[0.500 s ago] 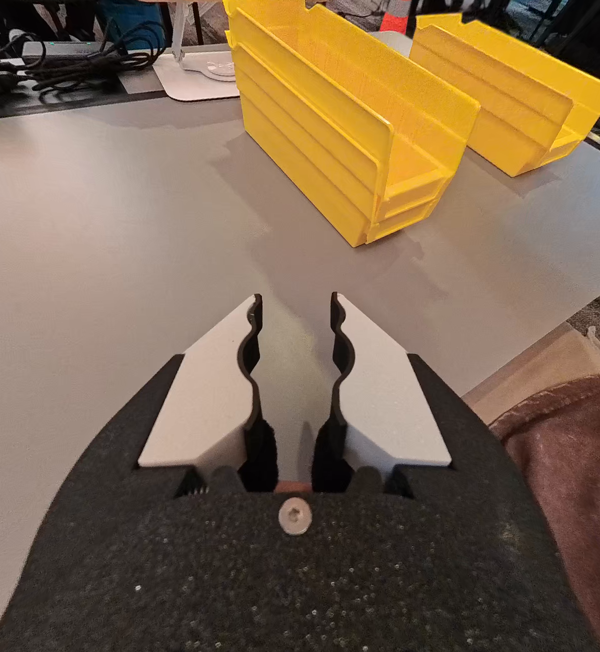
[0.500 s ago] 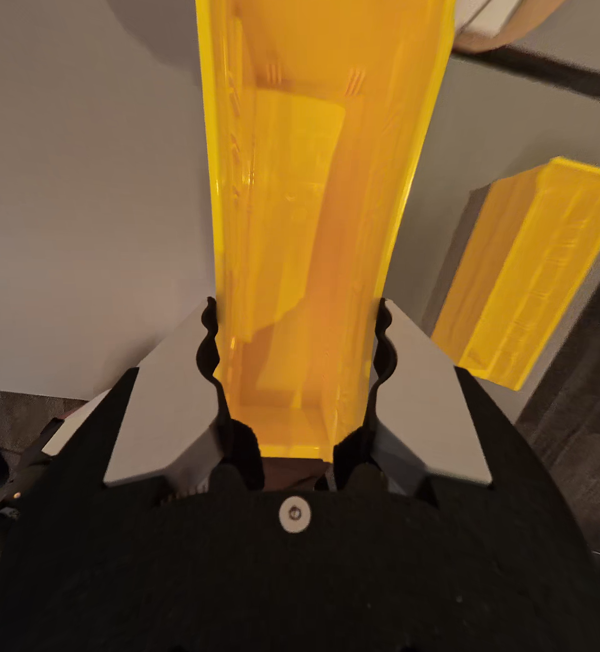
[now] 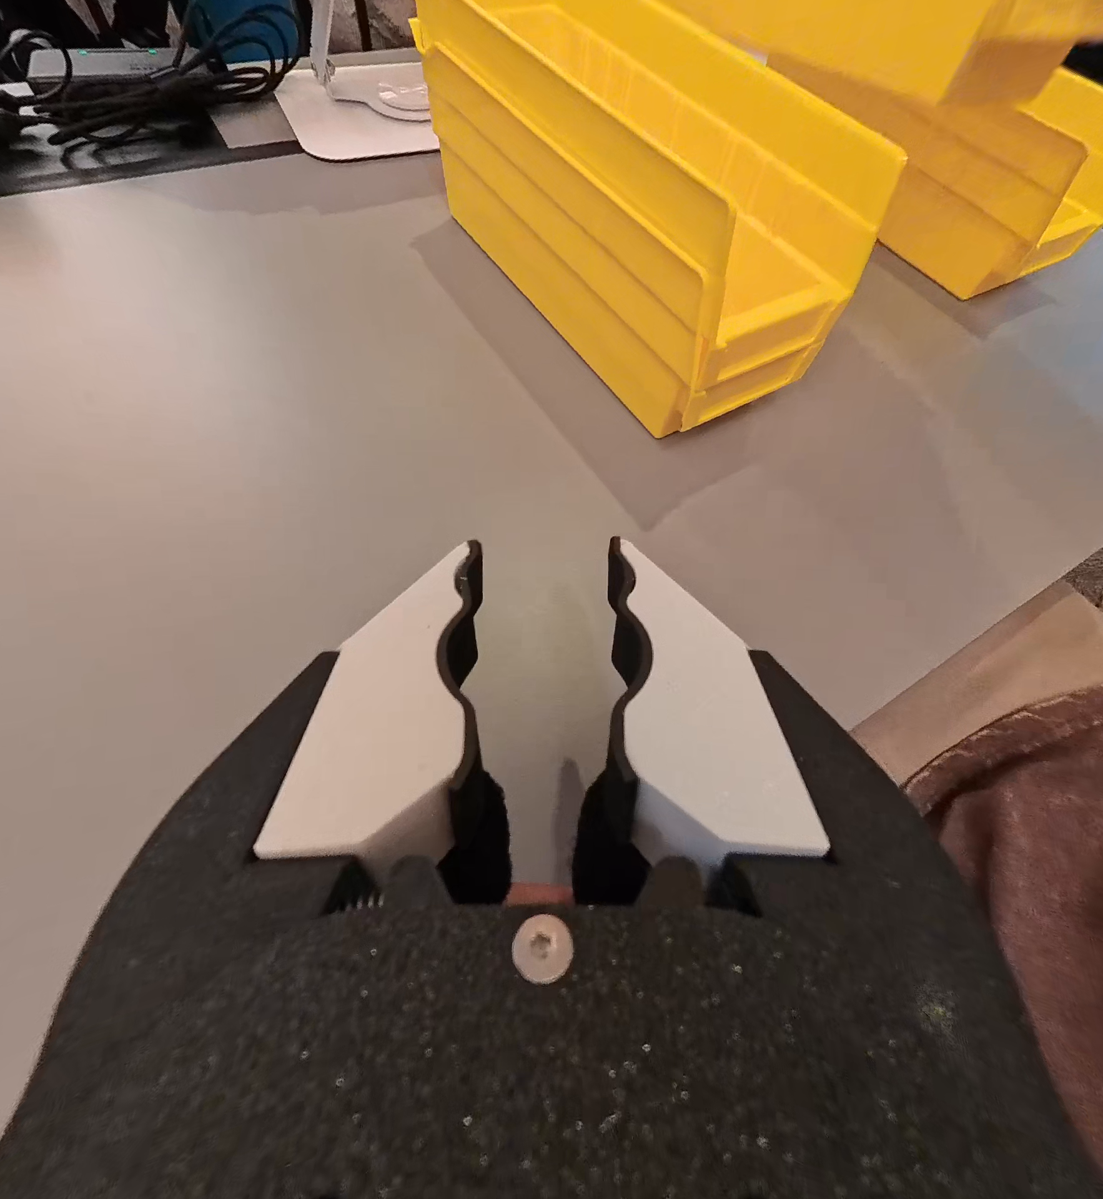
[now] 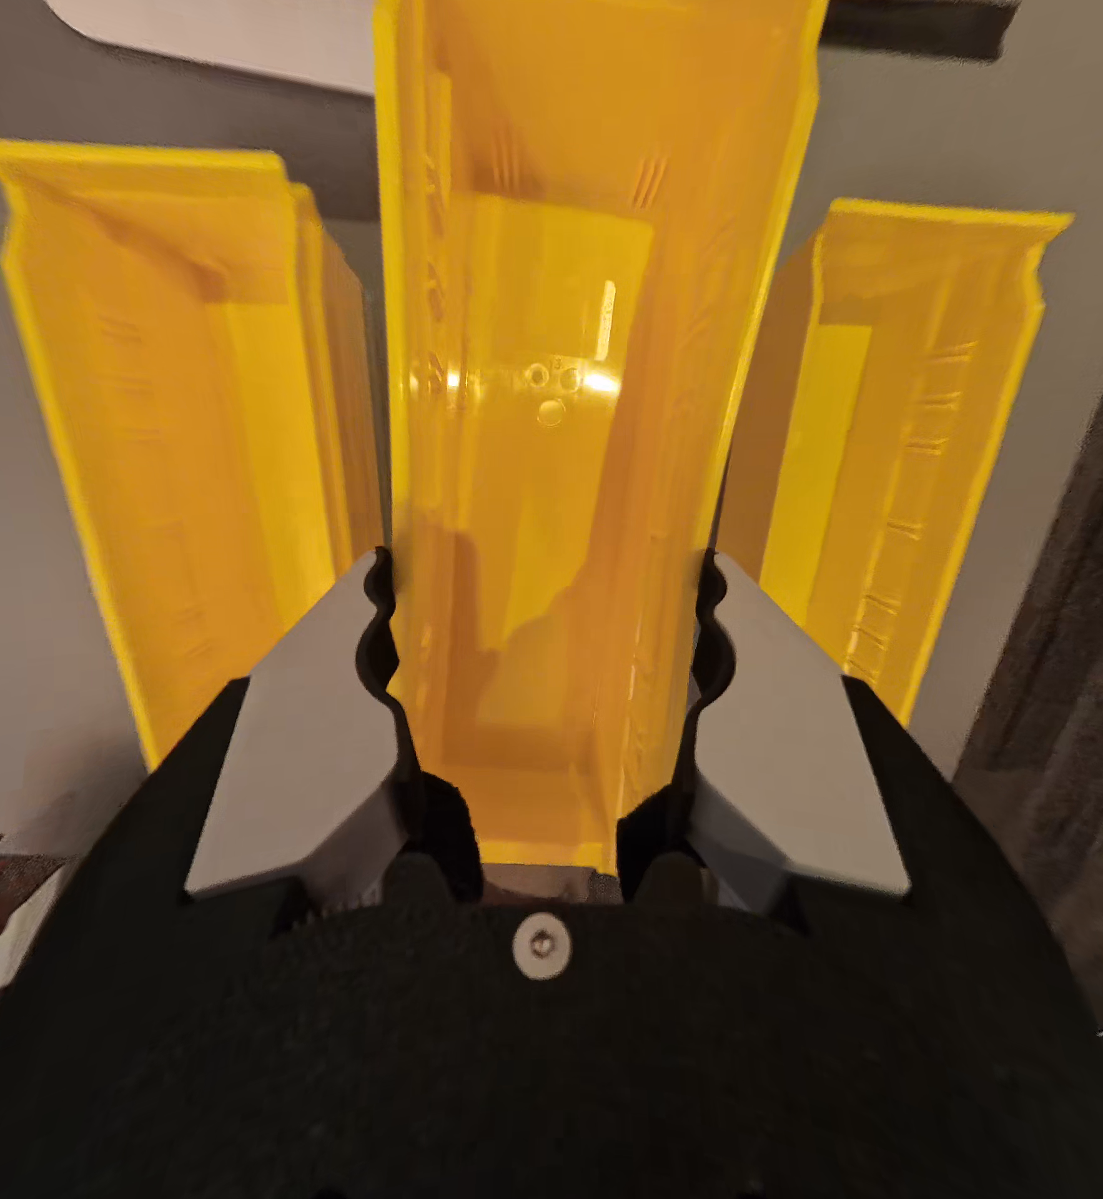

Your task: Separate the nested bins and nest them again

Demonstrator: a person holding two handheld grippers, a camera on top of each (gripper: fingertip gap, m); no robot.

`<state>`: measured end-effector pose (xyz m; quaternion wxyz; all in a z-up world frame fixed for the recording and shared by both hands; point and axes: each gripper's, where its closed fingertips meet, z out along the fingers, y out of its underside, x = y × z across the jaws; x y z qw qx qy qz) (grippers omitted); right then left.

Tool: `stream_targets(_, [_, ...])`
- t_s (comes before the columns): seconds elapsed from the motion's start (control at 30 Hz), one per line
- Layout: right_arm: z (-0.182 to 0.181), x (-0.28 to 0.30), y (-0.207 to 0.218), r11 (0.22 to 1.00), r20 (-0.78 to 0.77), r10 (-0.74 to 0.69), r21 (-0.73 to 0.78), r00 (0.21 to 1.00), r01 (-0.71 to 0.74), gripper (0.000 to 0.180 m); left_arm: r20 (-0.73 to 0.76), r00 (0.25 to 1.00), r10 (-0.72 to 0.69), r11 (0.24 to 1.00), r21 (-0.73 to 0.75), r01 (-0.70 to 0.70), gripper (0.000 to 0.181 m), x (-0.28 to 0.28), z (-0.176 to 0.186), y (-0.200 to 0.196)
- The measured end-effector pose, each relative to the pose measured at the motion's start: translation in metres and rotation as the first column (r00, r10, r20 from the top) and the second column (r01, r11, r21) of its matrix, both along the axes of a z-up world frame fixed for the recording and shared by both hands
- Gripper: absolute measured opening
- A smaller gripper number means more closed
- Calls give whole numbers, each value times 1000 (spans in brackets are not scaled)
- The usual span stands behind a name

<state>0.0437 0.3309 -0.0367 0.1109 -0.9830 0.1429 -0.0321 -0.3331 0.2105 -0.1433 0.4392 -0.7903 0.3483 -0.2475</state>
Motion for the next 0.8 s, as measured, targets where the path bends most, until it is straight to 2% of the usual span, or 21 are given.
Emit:
stream_targets(0.13, [-66, 7, 0, 1000, -7, -3, -28, 1000, 3, 93, 5, 1000, 5, 1000, -26, -5, 37, -1, -4, 2])
stream_targets(0.27, [-110, 4, -9, 997, -14, 11, -75, 1000, -12, 96, 12, 1000, 9, 999, -42, -9, 37, -4, -5, 3])
stream_targets(0.3, [-118, 3, -13, 996, -9, 23, -88, 1000, -23, 103, 10, 1000, 9, 999, -44, -9, 37, -4, -6, 4])
stream_targets(0.4, [-118, 1, -12, 997, 28, 32, -70, 999, -30, 103, 10, 1000, 7, 999, -51, -6, 37, -3, -7, 5])
stream_targets(0.57, [-119, -1, -12, 998, 21, 39, -49, 999, -38, 115, 1, 1000, 3, 999, -40, -3, 37, -2, -7, 5])
stream_targets(0.67, [-105, -9, -9, 991, 37, 113, 72, 993, -115, 114, 22, 1000, 0, 999, -37, 1, 40, -1, -4, 5])
stream_targets(0.73, [-94, -17, -22, 975, 44, 185, 117, 982, -189, 122, 42, 999, -13, 999, -40, 15, 45, 5, -2, 3])
stream_targets(0.8, [-79, -21, -43, 952, 67, 219, 206, 973, -228, 121, 49, 999, -23, 1000, -18, 24, 54, 11, -1, 2])
